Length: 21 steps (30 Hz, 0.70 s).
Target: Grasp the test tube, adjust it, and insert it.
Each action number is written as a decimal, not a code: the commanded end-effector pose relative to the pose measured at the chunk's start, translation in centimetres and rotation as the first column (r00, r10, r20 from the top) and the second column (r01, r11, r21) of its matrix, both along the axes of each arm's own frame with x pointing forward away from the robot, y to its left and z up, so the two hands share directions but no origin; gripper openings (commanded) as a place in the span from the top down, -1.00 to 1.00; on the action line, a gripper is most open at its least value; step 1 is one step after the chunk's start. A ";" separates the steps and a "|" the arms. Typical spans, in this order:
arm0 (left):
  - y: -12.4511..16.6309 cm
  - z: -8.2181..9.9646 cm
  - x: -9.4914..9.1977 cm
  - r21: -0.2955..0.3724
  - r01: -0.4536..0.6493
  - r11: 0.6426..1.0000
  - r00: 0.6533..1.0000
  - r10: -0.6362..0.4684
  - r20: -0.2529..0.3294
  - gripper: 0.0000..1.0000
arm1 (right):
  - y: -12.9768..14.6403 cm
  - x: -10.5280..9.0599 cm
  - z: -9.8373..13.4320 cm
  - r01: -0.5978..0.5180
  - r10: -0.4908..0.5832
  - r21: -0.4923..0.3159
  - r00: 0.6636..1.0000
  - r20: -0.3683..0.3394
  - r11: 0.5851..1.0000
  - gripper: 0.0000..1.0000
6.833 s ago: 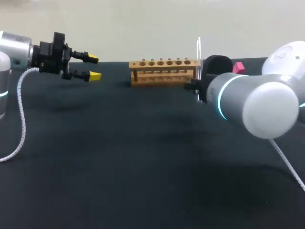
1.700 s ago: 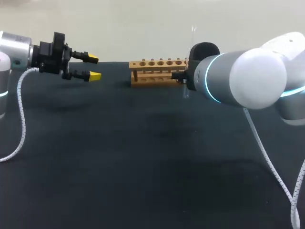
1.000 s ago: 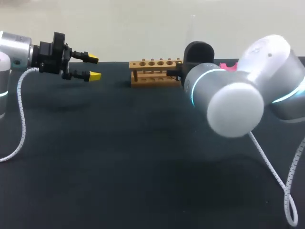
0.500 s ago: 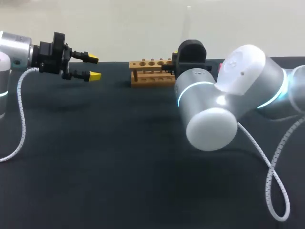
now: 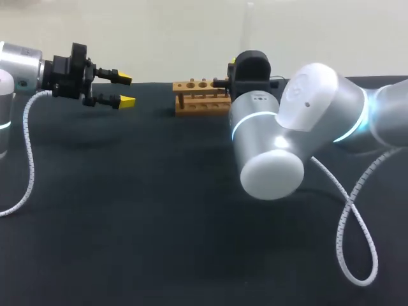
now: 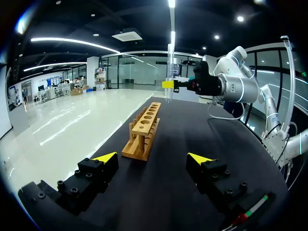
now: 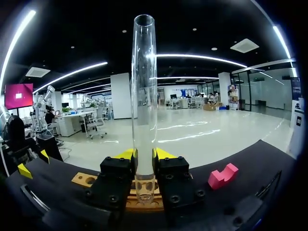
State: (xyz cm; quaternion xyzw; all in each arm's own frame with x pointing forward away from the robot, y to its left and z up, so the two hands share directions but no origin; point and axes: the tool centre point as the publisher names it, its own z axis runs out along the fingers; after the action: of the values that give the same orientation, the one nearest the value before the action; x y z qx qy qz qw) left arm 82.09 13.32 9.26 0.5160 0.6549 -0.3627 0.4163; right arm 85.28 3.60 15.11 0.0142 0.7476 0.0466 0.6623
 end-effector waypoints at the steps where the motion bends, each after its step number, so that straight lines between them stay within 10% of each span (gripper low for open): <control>1: 0.0 -0.1 0.0 -0.002 0.000 1.000 1.000 0.000 0.003 -1.00 | 0.1 1.2 -0.3 -0.004 0.004 -0.001 1.000 0.009 1.000 1.00; 21: 0.0 -0.1 0.0 -0.002 0.000 1.000 1.000 0.000 0.003 -1.00 | -0.6 4.1 -1.7 -0.001 0.001 -0.002 1.000 0.025 1.000 1.00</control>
State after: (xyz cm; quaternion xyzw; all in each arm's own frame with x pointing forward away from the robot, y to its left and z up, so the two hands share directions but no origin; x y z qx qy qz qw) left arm 82.09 13.32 9.26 0.5160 0.6549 -0.3627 0.4163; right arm 88.84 2.92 13.60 0.0137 0.7399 0.0445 0.6711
